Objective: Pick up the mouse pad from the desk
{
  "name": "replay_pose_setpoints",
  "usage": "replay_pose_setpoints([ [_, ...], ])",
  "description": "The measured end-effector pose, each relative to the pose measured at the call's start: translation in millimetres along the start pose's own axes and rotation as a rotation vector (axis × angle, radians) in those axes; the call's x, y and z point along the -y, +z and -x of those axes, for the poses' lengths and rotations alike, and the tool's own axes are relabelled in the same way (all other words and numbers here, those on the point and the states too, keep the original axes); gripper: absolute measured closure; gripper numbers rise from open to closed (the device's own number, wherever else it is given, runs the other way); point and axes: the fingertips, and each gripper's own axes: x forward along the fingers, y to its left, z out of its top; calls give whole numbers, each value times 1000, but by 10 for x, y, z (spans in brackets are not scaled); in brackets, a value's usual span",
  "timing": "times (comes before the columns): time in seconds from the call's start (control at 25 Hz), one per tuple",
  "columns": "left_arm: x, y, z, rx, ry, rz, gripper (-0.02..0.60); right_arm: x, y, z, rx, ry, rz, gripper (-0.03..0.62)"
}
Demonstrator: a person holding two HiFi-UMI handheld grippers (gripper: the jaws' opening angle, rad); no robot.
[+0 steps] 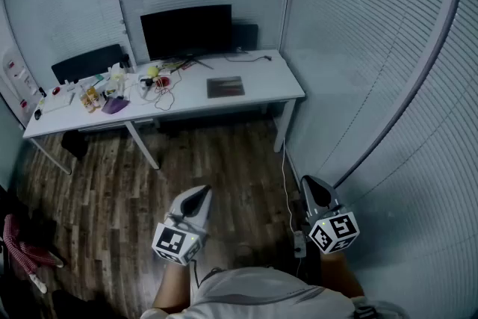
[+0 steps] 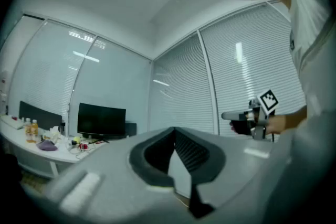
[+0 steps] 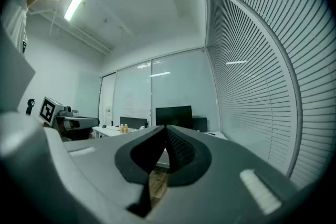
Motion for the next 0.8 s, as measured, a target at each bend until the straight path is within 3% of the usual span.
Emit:
replay_pose_setpoints([
  [0.44,-181,-33,347,-5,-17,13,581,-434,-73,-50,-9,-2,-16,592],
  [0.8,-568,-102,618,-36,-39,11,581,-701,-160,-341,26,-37,-133,592],
])
